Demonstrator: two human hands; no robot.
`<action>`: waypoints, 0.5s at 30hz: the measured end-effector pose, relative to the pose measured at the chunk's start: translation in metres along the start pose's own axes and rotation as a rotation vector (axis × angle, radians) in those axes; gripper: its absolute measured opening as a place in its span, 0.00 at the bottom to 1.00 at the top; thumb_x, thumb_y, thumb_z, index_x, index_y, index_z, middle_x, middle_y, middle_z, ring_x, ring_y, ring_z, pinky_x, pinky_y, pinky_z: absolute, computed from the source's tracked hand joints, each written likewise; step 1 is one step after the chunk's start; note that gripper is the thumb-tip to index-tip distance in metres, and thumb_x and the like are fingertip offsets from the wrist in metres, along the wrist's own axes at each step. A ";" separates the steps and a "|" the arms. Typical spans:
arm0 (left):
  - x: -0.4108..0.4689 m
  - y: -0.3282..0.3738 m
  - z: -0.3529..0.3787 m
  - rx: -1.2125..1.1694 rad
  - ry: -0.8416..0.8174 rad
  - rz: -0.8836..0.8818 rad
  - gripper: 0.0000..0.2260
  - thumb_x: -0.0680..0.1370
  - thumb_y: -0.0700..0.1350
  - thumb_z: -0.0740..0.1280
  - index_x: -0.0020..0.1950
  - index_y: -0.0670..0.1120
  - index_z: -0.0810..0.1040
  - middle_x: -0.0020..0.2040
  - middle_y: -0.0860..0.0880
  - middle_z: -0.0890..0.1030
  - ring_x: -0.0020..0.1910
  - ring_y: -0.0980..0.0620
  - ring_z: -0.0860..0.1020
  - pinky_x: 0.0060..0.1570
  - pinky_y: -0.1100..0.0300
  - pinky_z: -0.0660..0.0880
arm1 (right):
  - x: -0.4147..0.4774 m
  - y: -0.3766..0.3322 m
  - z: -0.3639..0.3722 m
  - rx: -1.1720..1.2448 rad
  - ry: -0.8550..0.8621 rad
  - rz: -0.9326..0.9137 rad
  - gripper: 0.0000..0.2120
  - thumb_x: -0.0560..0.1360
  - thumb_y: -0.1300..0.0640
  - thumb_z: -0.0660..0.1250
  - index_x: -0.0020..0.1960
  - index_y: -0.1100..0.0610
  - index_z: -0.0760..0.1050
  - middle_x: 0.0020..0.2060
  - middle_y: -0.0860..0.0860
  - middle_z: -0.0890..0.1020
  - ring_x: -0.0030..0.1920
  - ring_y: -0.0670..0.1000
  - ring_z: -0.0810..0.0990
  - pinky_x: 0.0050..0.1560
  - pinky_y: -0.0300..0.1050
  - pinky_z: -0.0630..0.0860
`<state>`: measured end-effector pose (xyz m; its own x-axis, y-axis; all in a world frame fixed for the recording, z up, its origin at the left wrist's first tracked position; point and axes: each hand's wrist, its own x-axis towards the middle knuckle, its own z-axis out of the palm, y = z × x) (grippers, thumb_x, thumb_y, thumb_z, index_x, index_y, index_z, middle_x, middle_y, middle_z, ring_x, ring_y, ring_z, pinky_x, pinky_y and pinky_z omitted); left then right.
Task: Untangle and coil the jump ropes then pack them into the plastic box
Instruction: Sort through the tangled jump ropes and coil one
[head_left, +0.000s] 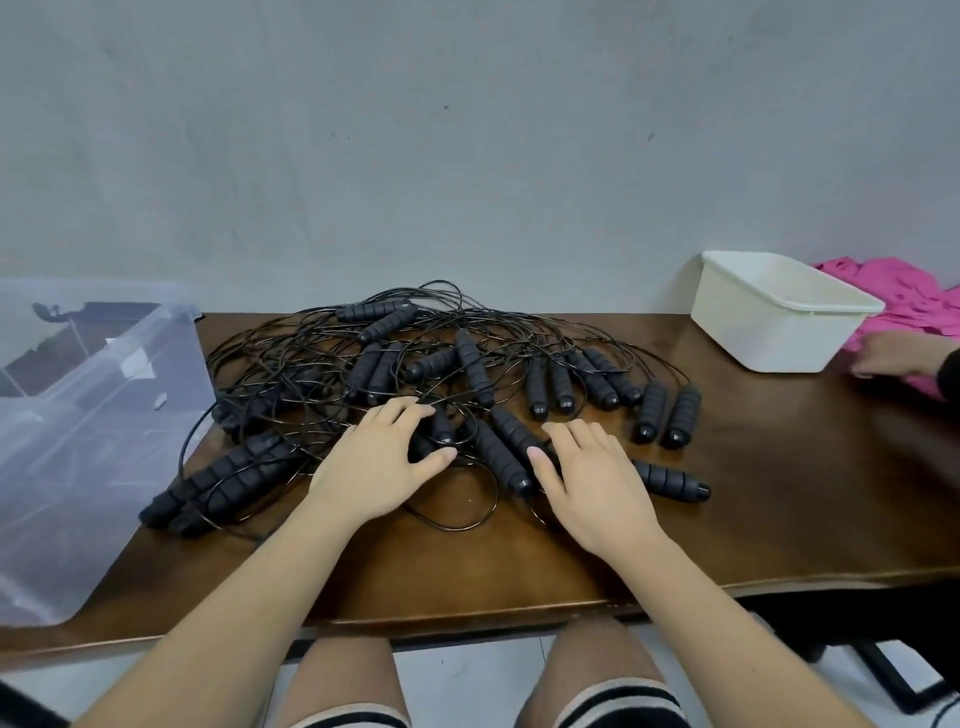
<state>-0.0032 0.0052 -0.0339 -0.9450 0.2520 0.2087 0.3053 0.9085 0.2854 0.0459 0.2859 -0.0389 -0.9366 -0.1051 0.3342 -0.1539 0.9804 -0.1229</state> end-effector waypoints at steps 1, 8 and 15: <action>0.000 0.001 -0.001 -0.009 -0.002 -0.005 0.34 0.78 0.76 0.56 0.80 0.60 0.65 0.82 0.58 0.62 0.80 0.53 0.62 0.75 0.45 0.69 | -0.001 0.000 0.000 0.003 0.004 -0.008 0.24 0.88 0.39 0.50 0.74 0.51 0.73 0.62 0.47 0.79 0.63 0.52 0.74 0.66 0.50 0.73; -0.007 0.000 -0.012 -0.233 0.083 -0.039 0.26 0.81 0.72 0.56 0.74 0.60 0.70 0.74 0.62 0.68 0.70 0.57 0.74 0.67 0.51 0.75 | 0.002 0.000 -0.001 0.059 0.050 -0.050 0.24 0.88 0.40 0.52 0.75 0.50 0.73 0.64 0.47 0.79 0.64 0.51 0.75 0.67 0.50 0.72; -0.025 -0.015 -0.075 -0.471 0.212 -0.249 0.06 0.84 0.57 0.65 0.56 0.60 0.81 0.53 0.59 0.83 0.53 0.64 0.79 0.56 0.62 0.75 | 0.021 -0.016 -0.022 0.145 0.111 -0.047 0.22 0.86 0.42 0.57 0.74 0.52 0.75 0.64 0.50 0.81 0.65 0.53 0.76 0.67 0.53 0.74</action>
<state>0.0243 -0.0396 0.0267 -0.9655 -0.0672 0.2514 0.1421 0.6733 0.7256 0.0354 0.2716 -0.0096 -0.8881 -0.1232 0.4428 -0.2479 0.9396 -0.2358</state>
